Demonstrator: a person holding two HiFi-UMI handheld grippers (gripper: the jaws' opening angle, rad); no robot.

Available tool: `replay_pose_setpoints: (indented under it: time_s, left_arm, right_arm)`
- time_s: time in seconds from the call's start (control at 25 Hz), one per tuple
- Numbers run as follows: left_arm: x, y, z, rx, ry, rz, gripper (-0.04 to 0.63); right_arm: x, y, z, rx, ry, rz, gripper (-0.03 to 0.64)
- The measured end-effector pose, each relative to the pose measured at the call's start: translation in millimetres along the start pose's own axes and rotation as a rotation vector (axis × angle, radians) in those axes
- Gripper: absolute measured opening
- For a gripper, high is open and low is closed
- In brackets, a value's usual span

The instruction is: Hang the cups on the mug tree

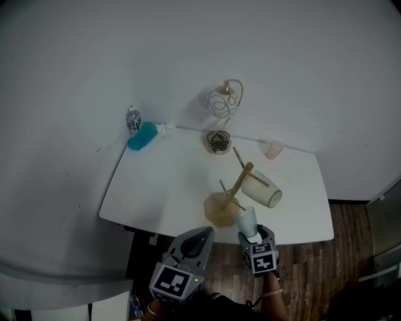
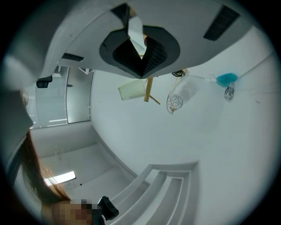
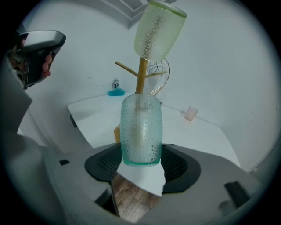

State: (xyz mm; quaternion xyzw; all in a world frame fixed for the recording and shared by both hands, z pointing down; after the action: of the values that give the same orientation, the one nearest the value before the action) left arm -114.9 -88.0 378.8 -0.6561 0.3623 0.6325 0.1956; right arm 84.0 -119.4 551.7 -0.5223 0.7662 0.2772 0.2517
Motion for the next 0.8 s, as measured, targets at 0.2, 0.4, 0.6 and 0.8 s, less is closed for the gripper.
replay_pose_setpoints:
  time_s: [0.2, 0.4, 0.6, 0.8]
  left_arm:
    - [-0.1, 2.0, -0.1, 0.004, 0.002, -0.002, 0.0]
    - [0.0, 5.2, -1.2, 0.008, 0.006, -0.004, 0.0]
    - [-0.8, 8.1, -0.7, 0.012, 0.008, -0.004, 0.0]
    - [-0.8, 10.5, -0.1, 0.016, 0.007, -0.002, 0.0]
  right_arm:
    - [3.2, 2.2, -3.5, 0.01, 0.007, 0.006, 0.288]
    - [6.6, 4.3, -8.5, 0.021, 0.015, 0.014, 0.288]
    - [6.6, 6.3, -11.7, 0.026, 0.027, 0.014, 0.288]
    - [7.1, 7.2, -13.5, 0.031, 0.041, 0.016, 0.288]
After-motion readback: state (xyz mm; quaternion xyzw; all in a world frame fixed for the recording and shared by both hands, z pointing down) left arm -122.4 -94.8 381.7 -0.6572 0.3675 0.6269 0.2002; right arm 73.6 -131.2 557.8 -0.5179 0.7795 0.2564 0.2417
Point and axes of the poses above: the fingertips, and each gripper's own axes: z backward along the fingers, y to its left, x out of its top, the point moved 4 cm from there along z, backward along the fingers, and after that the axes turned 3 degrees about y, right-handed, at the moved point
